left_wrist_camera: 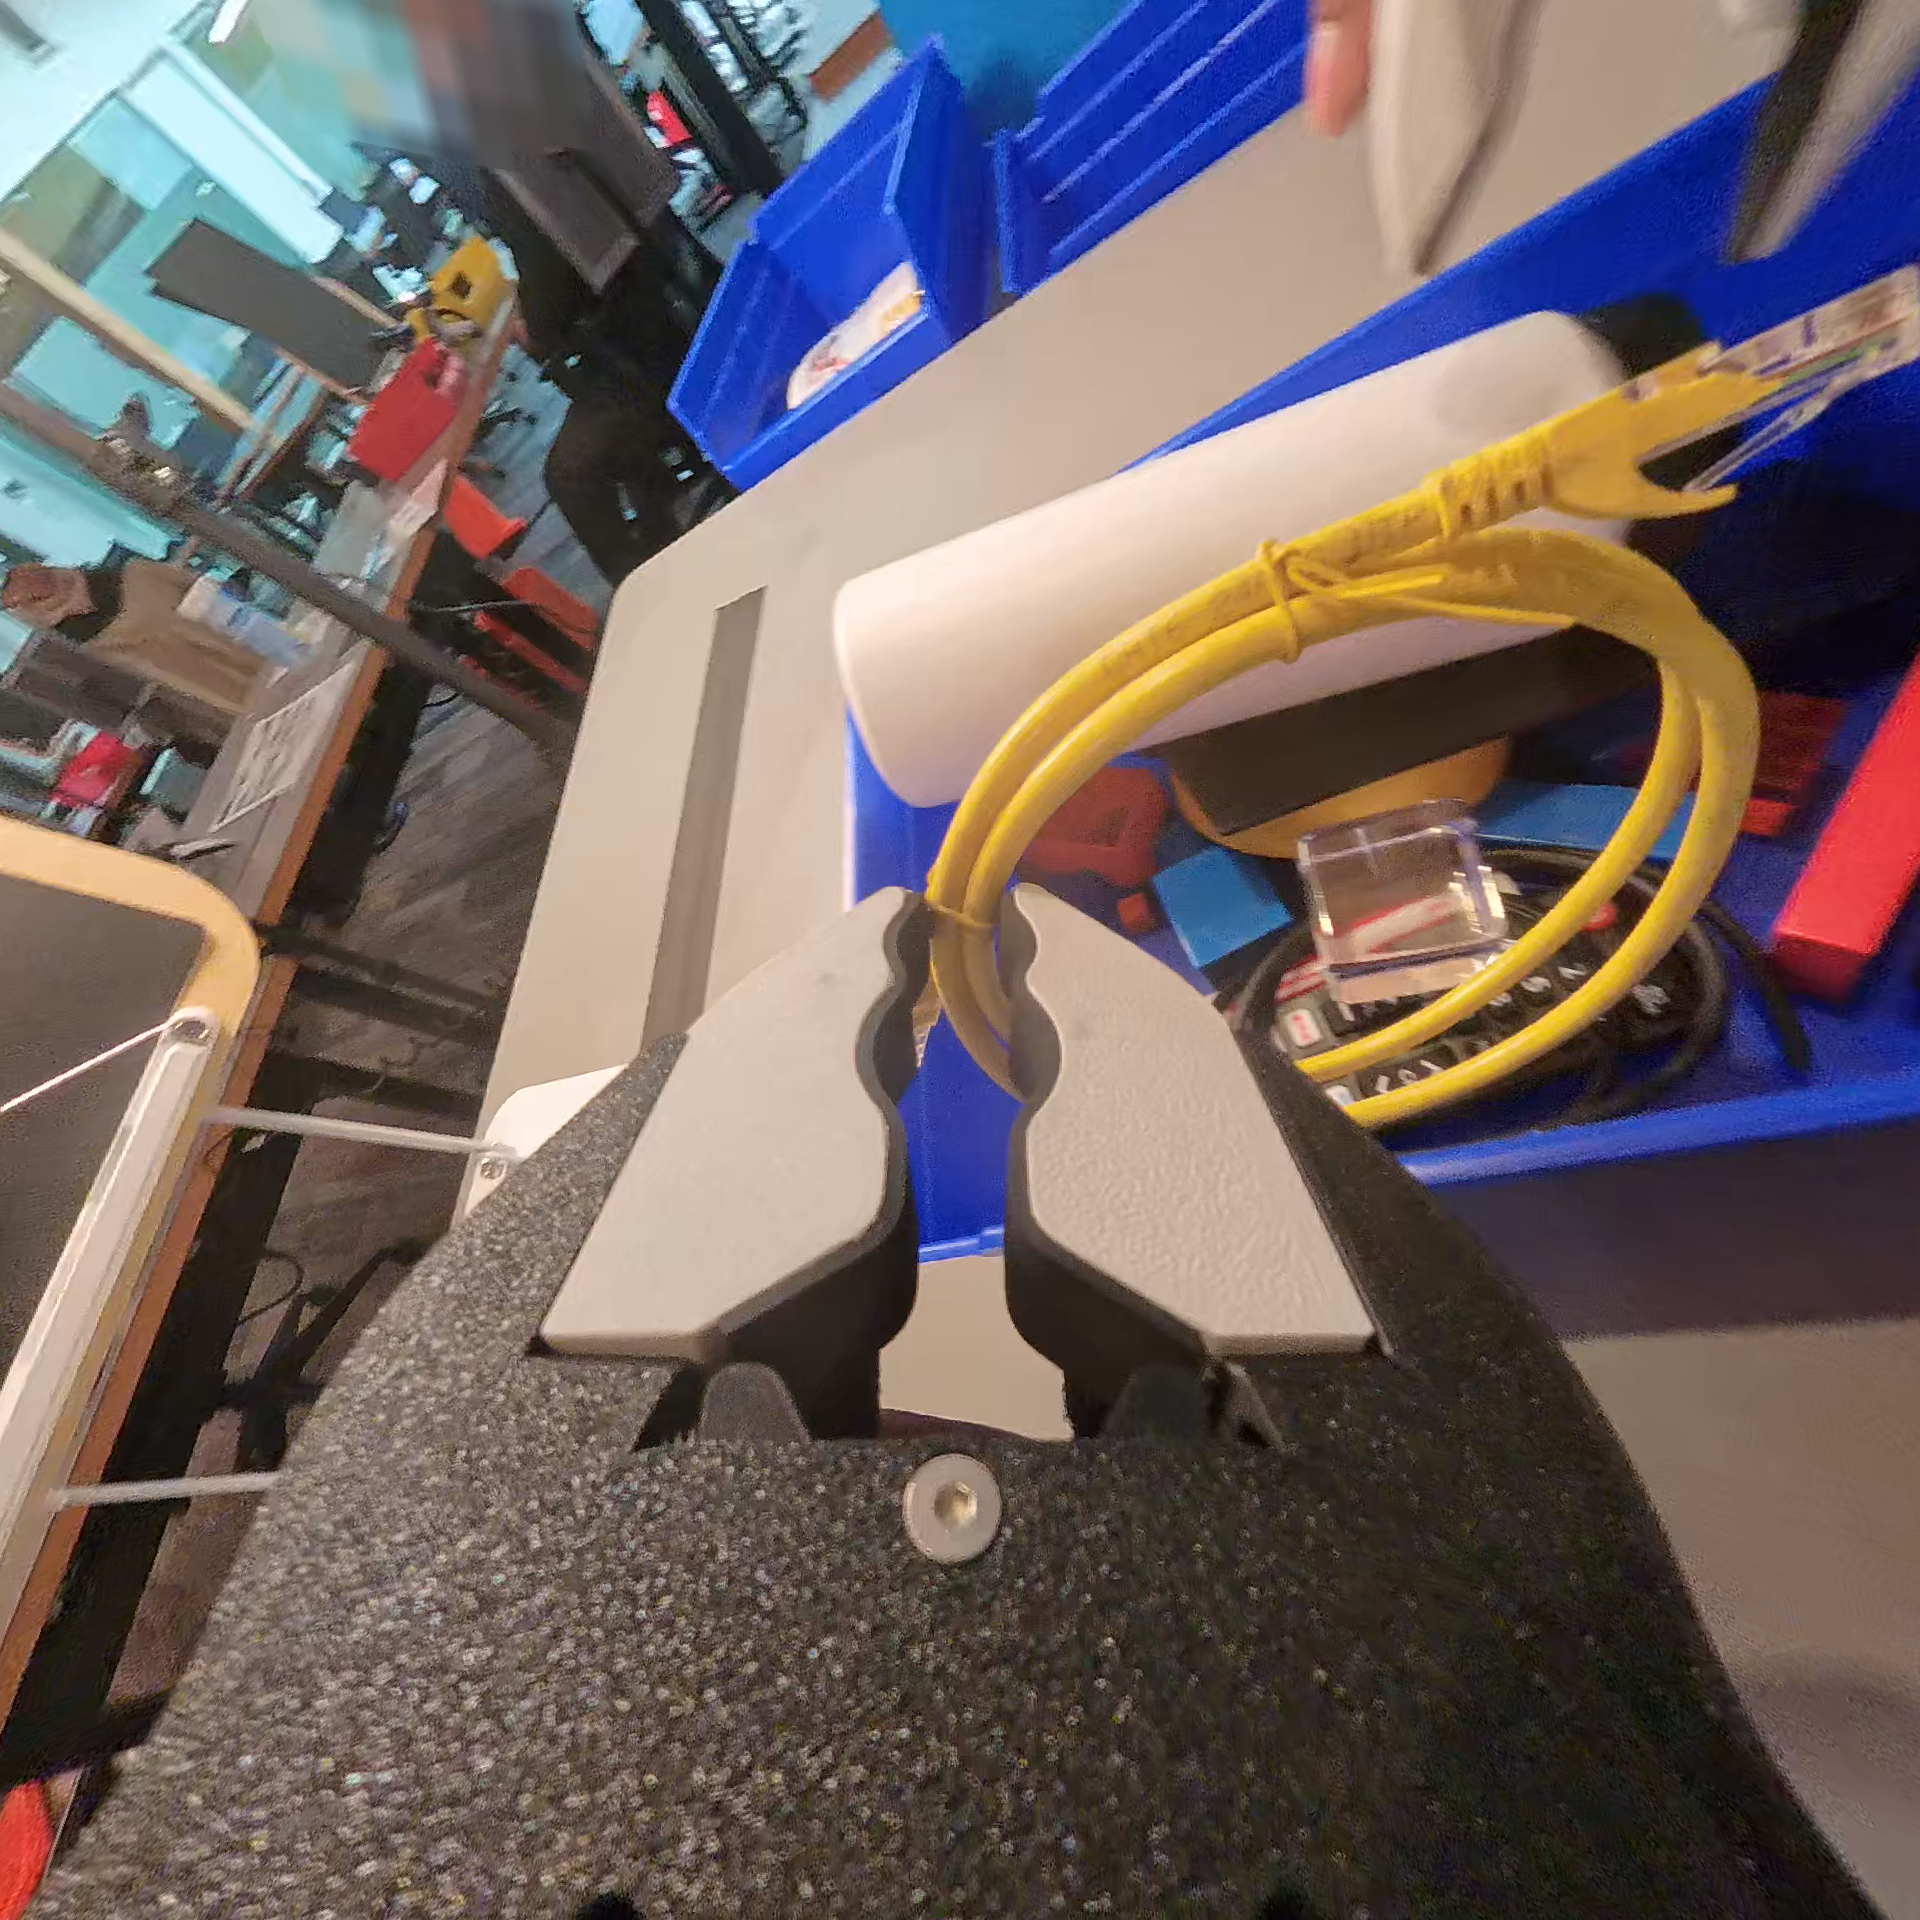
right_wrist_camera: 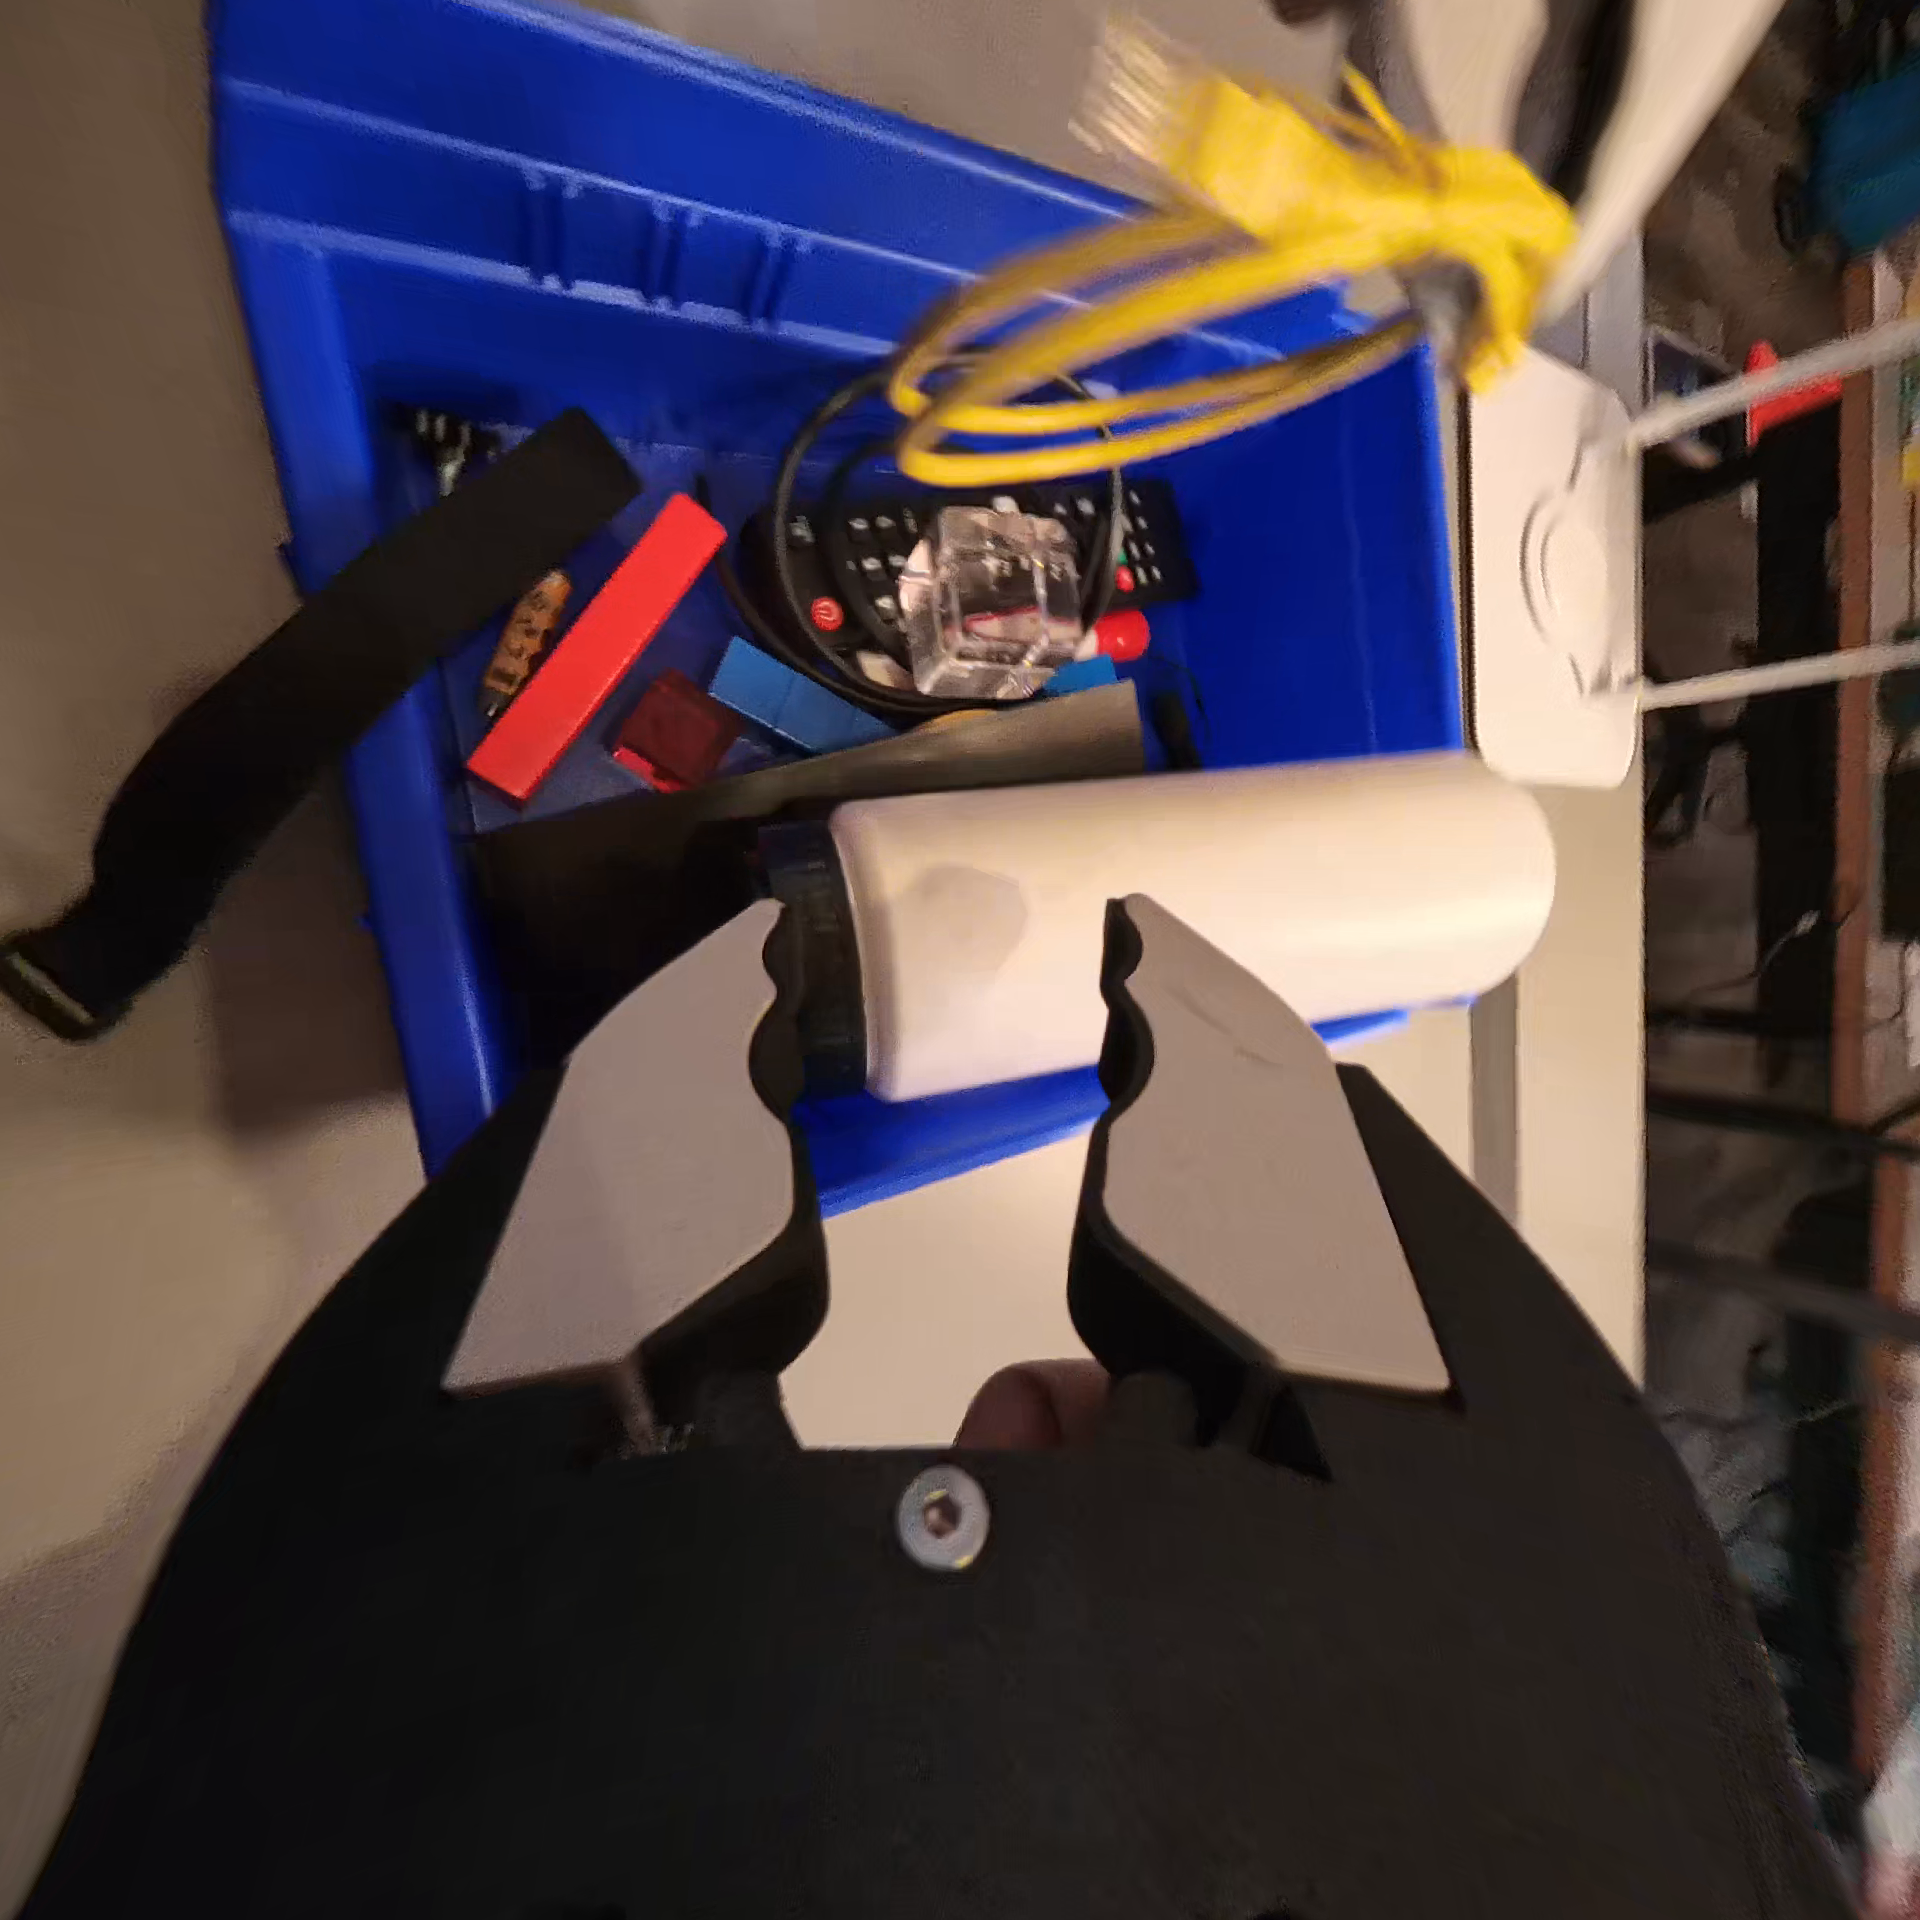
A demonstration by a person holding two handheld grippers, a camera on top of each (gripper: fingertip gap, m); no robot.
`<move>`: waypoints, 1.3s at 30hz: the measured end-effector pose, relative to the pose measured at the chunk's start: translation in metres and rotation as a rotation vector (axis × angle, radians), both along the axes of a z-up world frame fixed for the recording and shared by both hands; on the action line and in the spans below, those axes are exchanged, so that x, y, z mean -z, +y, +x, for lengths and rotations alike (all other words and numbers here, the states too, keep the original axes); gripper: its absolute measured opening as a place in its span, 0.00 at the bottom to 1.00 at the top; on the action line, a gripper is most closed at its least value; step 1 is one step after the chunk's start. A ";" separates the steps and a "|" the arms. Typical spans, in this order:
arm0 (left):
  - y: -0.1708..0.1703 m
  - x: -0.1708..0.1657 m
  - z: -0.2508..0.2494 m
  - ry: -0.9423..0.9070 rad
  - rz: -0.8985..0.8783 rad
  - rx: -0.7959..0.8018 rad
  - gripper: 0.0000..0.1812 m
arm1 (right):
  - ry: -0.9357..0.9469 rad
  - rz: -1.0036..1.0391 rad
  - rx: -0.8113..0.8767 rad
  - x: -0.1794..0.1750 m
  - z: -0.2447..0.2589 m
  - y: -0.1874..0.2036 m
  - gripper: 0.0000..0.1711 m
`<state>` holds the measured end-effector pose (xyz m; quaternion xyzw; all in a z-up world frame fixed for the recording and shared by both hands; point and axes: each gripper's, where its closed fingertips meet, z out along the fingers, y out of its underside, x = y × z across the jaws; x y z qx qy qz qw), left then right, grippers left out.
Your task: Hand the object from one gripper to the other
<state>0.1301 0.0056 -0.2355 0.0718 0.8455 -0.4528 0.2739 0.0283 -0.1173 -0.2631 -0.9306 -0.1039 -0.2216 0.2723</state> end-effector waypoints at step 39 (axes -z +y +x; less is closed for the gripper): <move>-0.020 0.021 0.045 0.239 -0.251 -0.190 0.12 | -0.097 -0.936 -0.859 0.103 -0.012 0.059 0.12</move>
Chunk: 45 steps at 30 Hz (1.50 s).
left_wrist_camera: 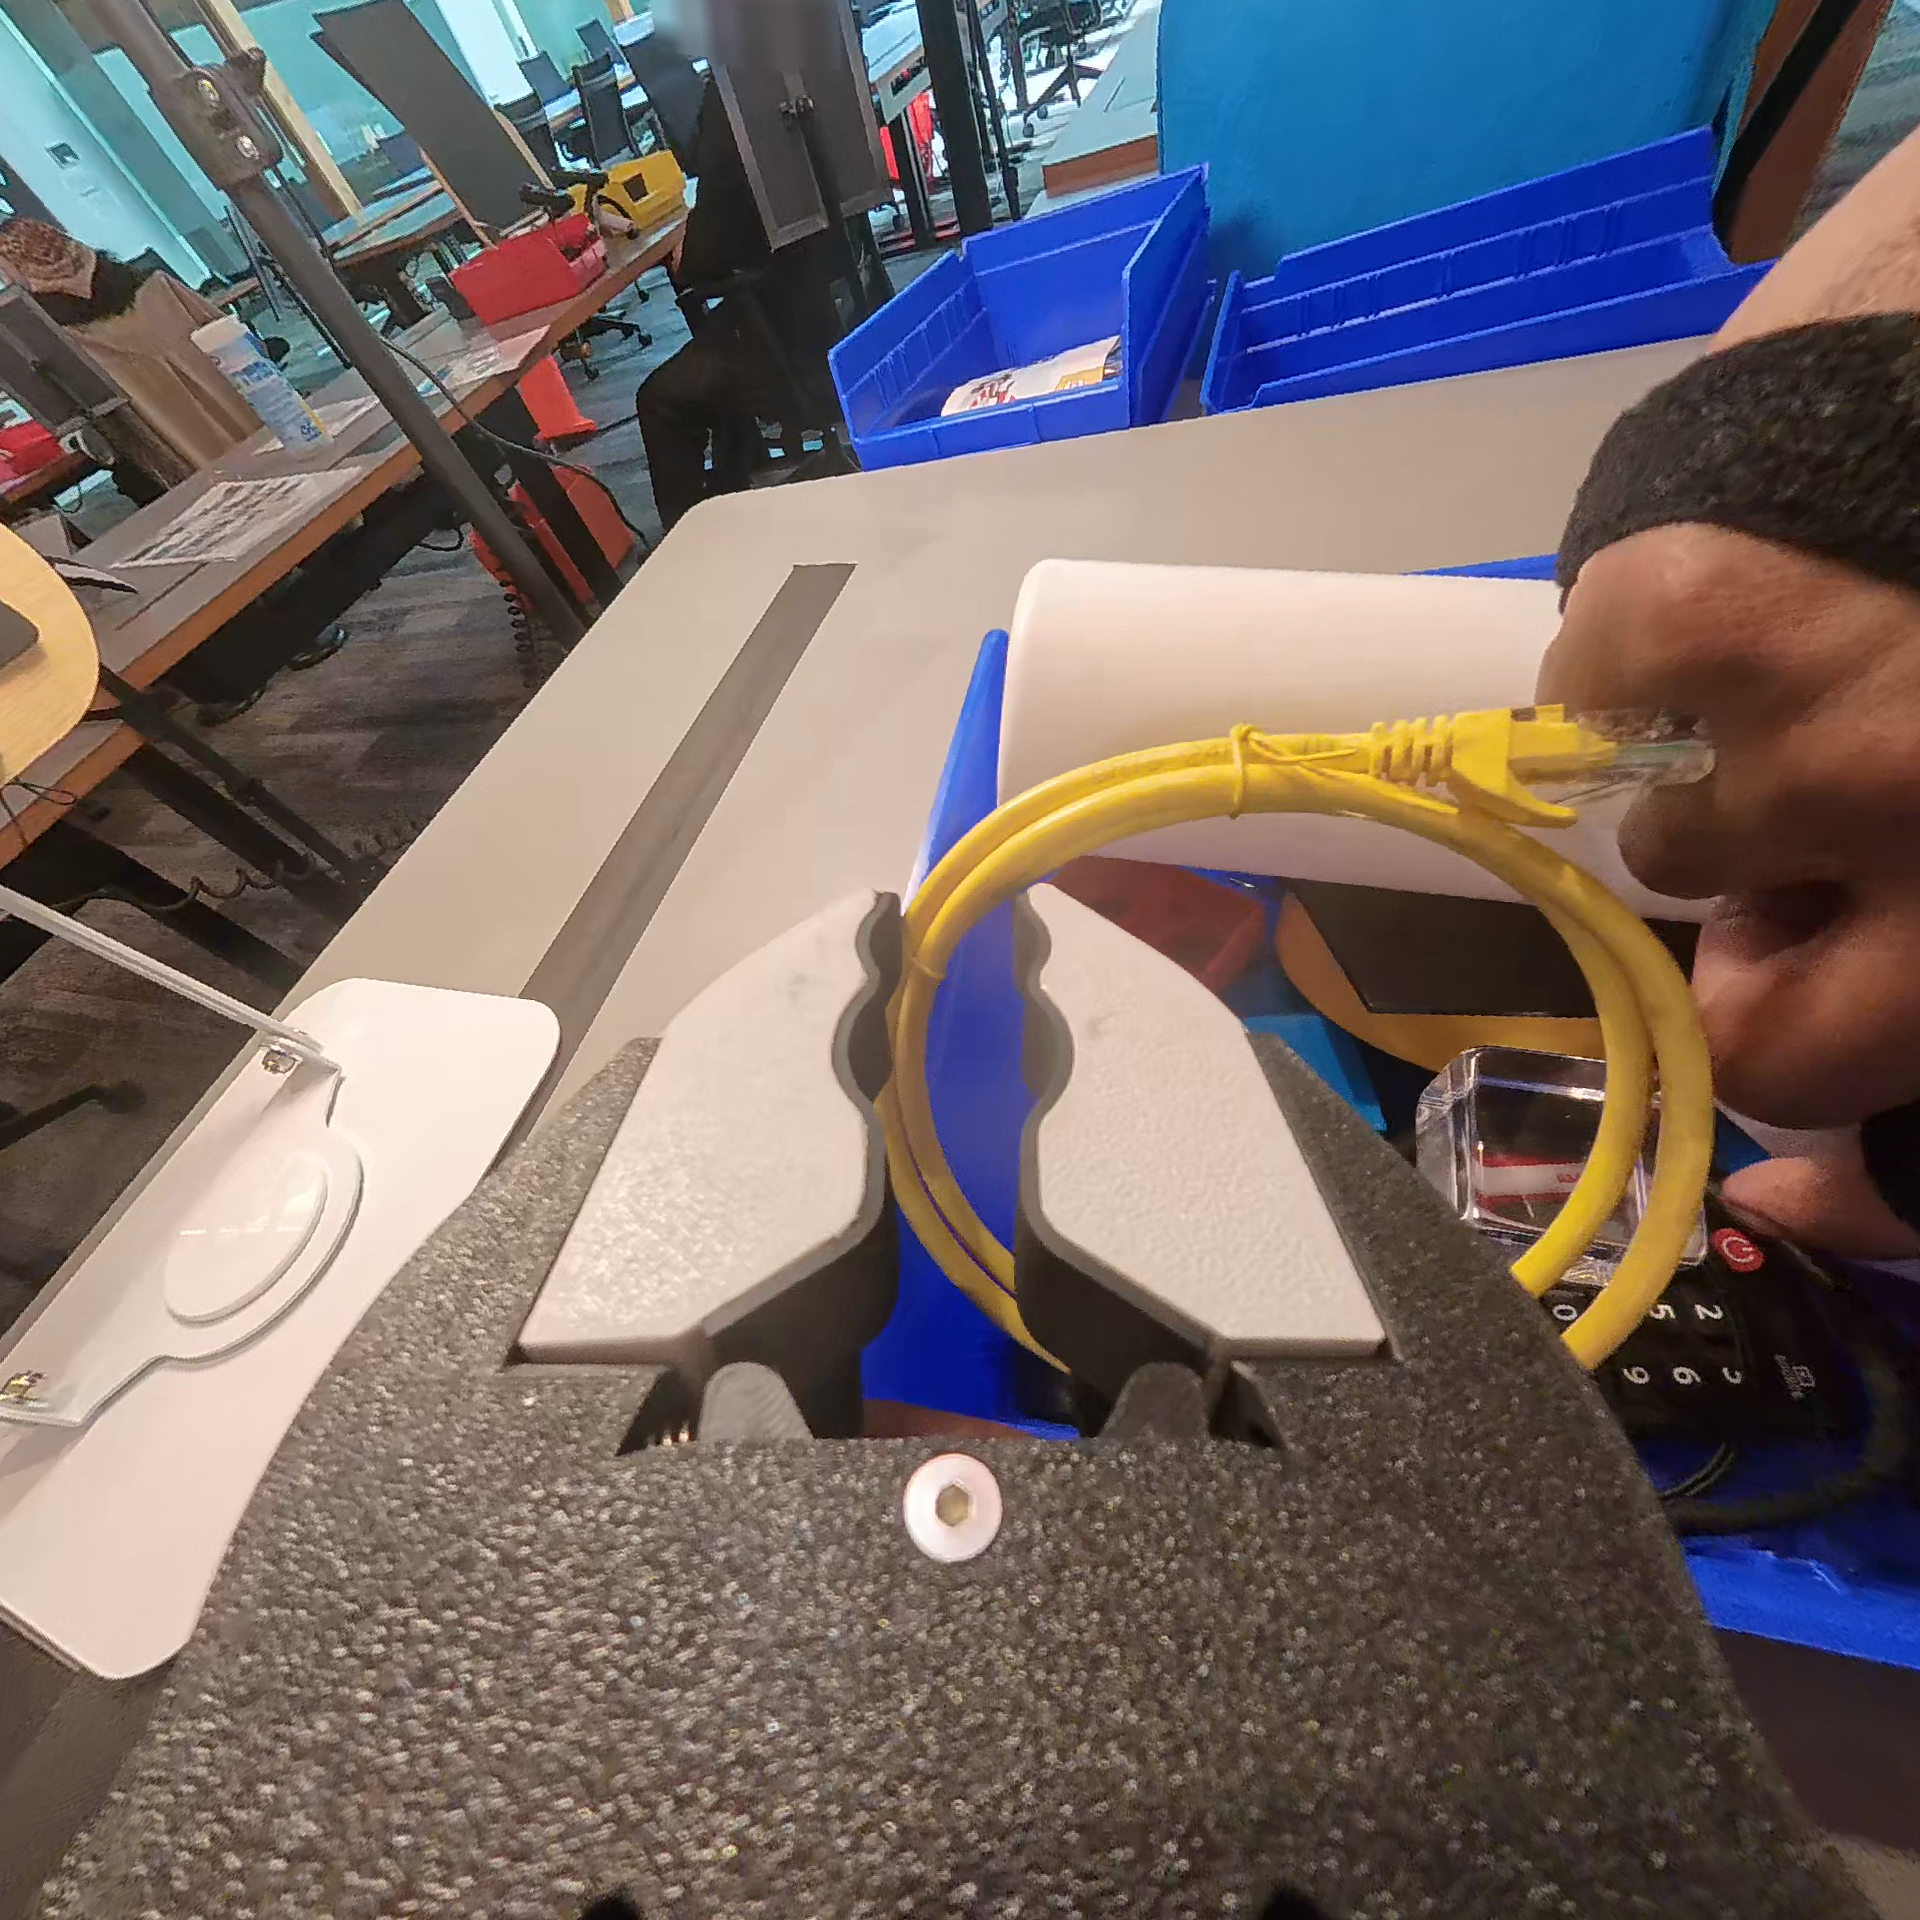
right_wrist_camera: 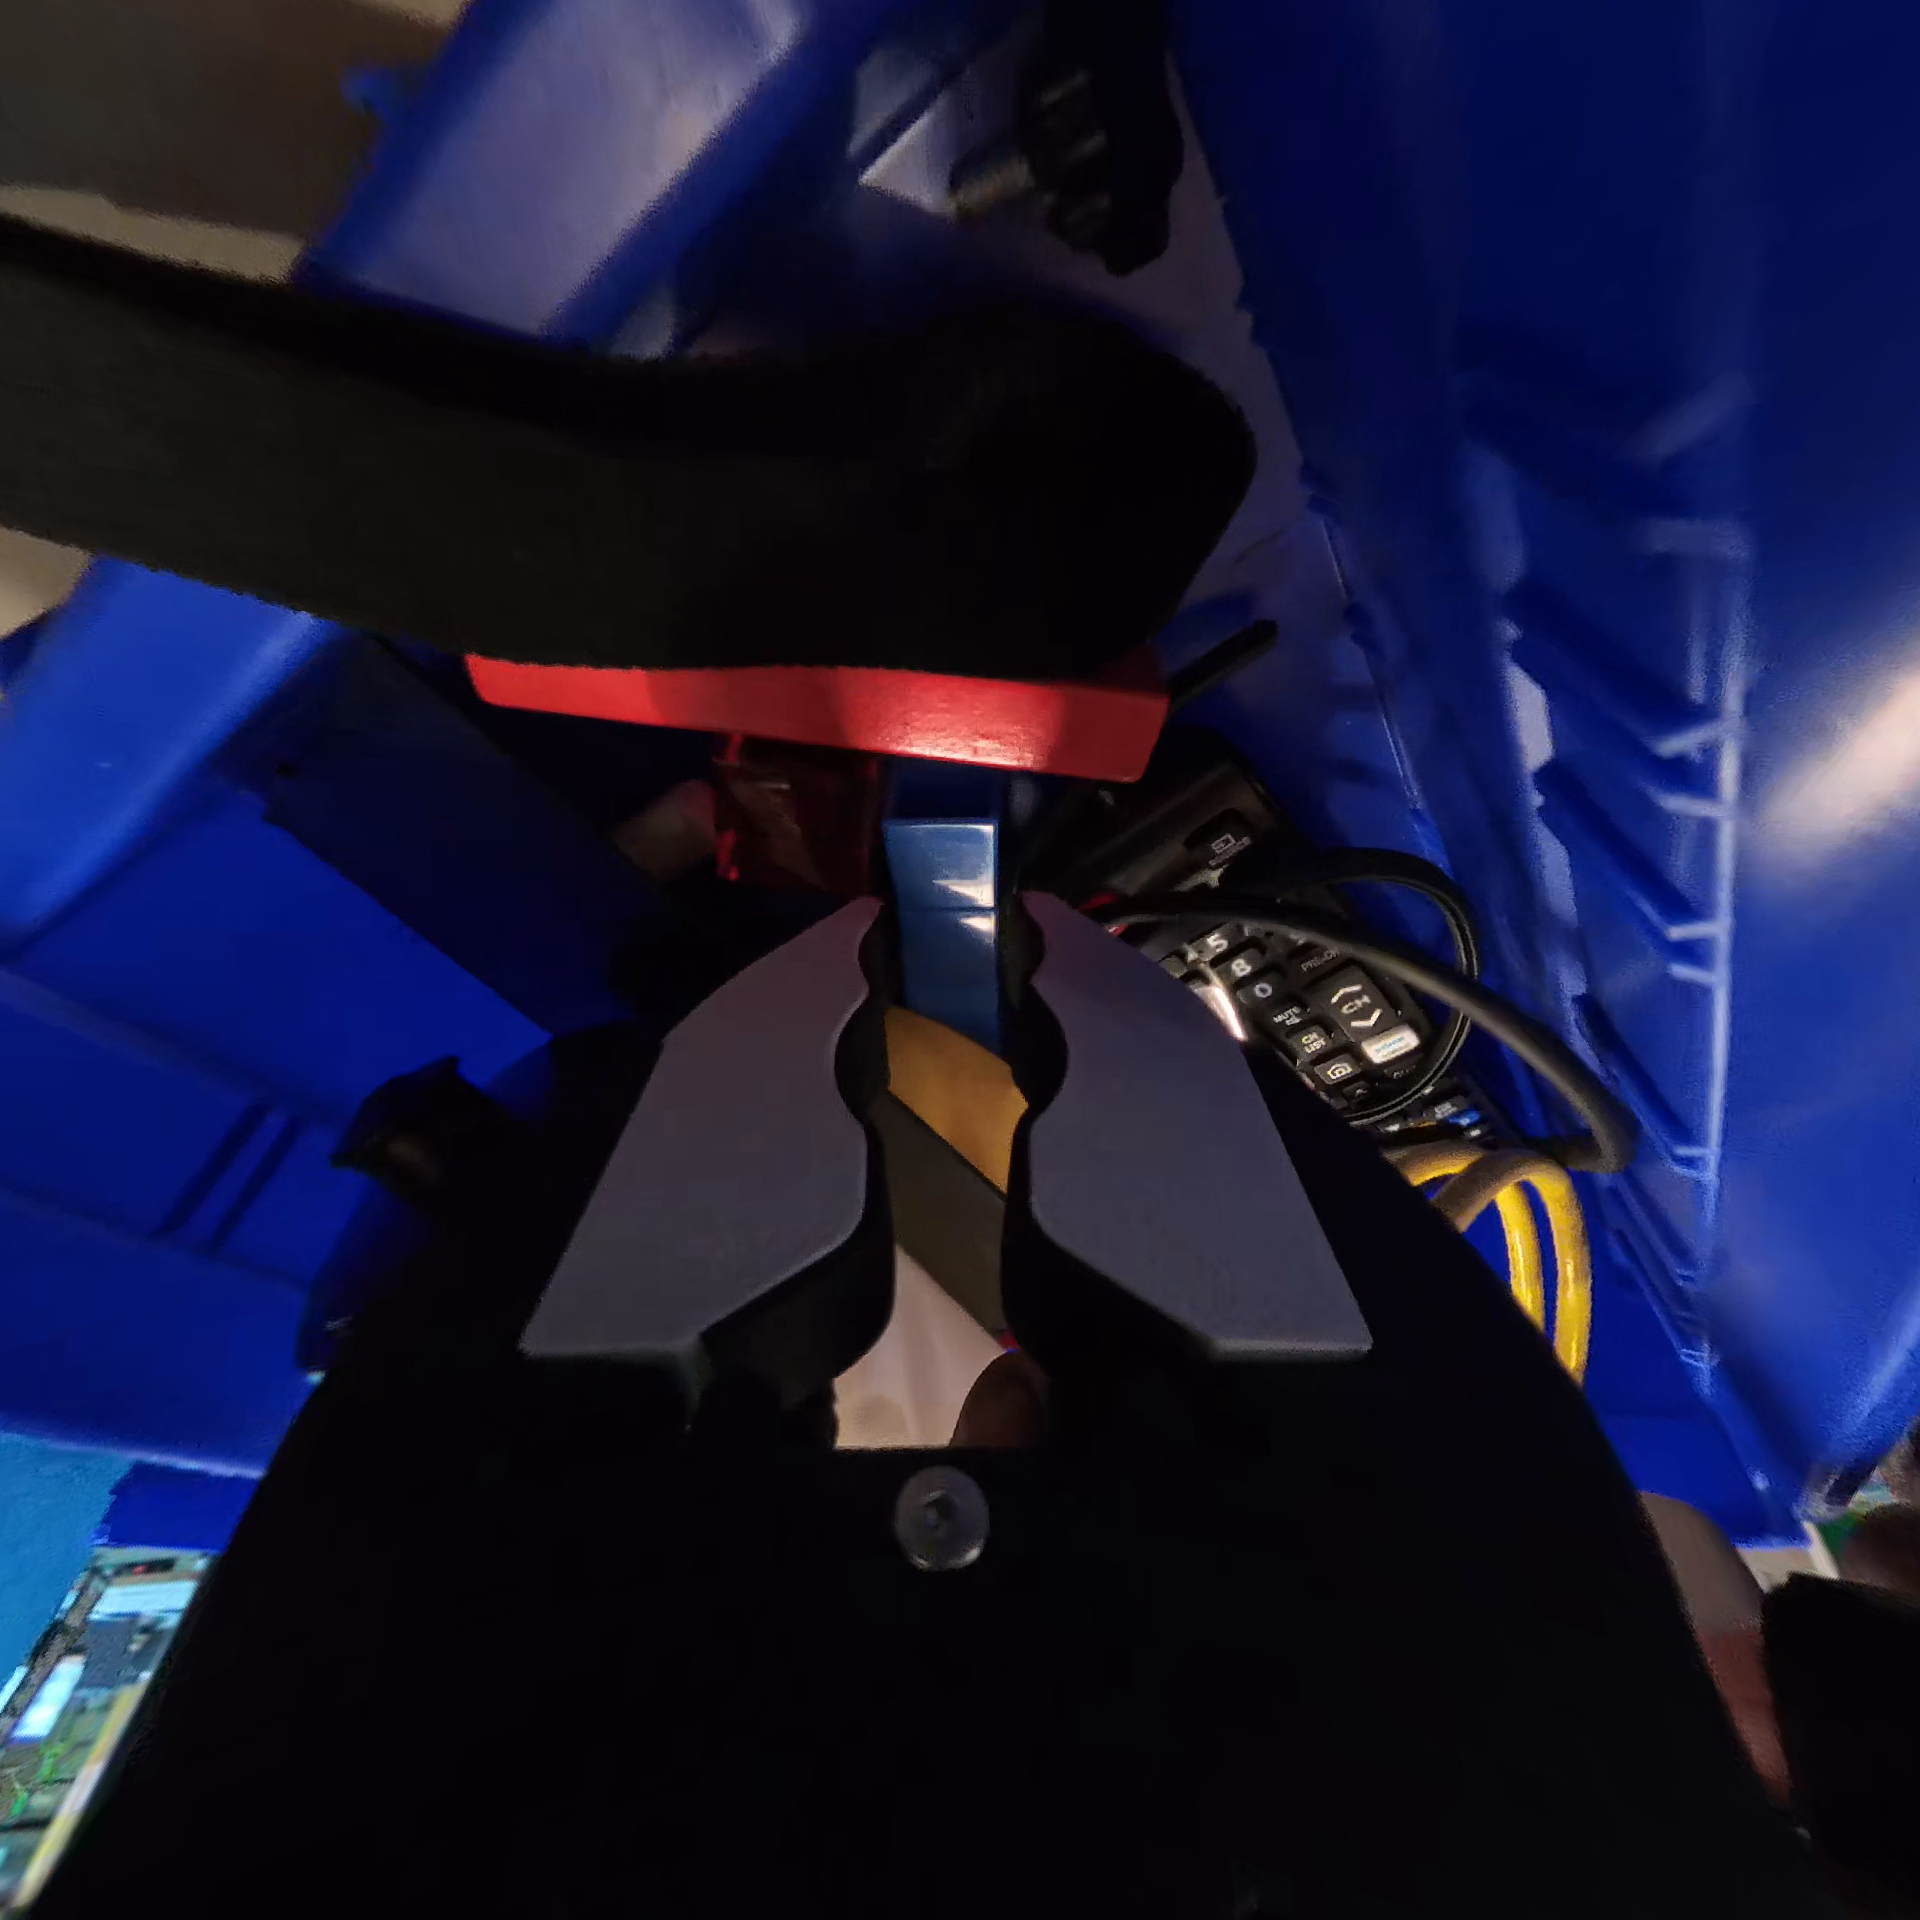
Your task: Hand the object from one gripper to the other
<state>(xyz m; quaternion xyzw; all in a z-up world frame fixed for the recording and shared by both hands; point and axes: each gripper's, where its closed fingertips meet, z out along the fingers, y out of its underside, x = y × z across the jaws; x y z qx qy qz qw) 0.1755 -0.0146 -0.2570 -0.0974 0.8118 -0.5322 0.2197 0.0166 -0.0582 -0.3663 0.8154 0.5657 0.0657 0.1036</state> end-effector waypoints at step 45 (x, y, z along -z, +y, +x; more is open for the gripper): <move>-0.006 -0.052 -0.099 -0.182 -0.255 -0.011 0.19 | 0.139 1.092 0.391 -0.131 0.007 0.005 0.13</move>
